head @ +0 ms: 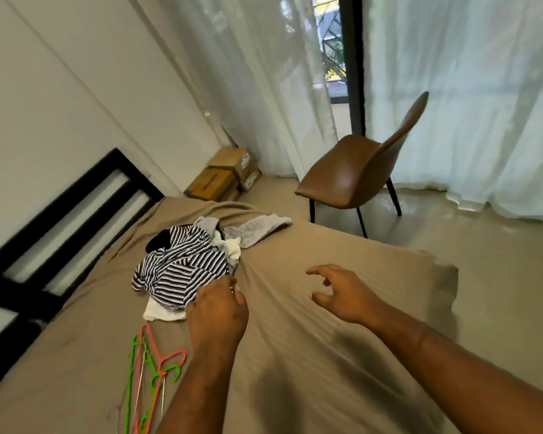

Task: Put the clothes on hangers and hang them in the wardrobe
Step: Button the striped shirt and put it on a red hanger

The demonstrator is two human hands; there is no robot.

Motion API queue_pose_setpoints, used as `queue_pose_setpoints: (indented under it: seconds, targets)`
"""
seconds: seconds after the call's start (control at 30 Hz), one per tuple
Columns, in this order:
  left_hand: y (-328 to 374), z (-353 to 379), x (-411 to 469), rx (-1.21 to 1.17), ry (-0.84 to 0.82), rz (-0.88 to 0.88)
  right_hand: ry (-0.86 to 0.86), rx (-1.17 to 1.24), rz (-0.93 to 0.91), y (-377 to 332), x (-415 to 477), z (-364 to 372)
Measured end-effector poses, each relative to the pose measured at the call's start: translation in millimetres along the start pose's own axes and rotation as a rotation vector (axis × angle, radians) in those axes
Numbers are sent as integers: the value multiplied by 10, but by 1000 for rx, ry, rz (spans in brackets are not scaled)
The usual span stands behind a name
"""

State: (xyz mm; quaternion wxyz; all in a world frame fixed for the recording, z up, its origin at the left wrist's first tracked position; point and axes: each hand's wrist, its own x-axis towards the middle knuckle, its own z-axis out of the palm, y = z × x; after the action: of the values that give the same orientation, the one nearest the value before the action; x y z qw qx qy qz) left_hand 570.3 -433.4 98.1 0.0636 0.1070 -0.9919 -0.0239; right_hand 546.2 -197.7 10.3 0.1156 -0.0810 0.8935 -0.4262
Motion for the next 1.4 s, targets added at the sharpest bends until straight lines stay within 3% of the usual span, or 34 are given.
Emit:
queue_pose_setpoints:
  seconds: [0.17,0.47,0.6,0.73,0.9,1.03,1.07,1.13,1.2,1.23,1.4]
  targets:
    - [270,423,264,38,-20,154,195,93,-12,259,7,125]
    - [210,2236,1039,99,-158,677,423,-148,64,1165,275,891]
    - [74,3166,1333,-33,-151,814,499,-125,139,1333,459,1663]
    - [-377,3540,1535,-196,-61,953,519,-208,144,1121,753,2270]
    - [-1276,3501,1767,-271,98,978,502,-314,59,468,1220,2859]
    - [-2090,3377,1991,-180,226,777,473,-360,-4,23,1305,3238]
    - [-2278,3355,2063,-102,196,692,465,-367,-11,-47,1287,3311]
    - [-2649,3296,2188,30,-30,619,473,-375,-35,-181,1222,3454]
    - [-2902,3246,2242,214,-225,694,476,-373,-38,-281,1137,3551]
    - [-2988,3245,2247,272,-238,729,467,-375,-37,-314,1103,3586]
    - [-3054,3106,2195,126,83,728,429,-385,-19,-410,862,3645]
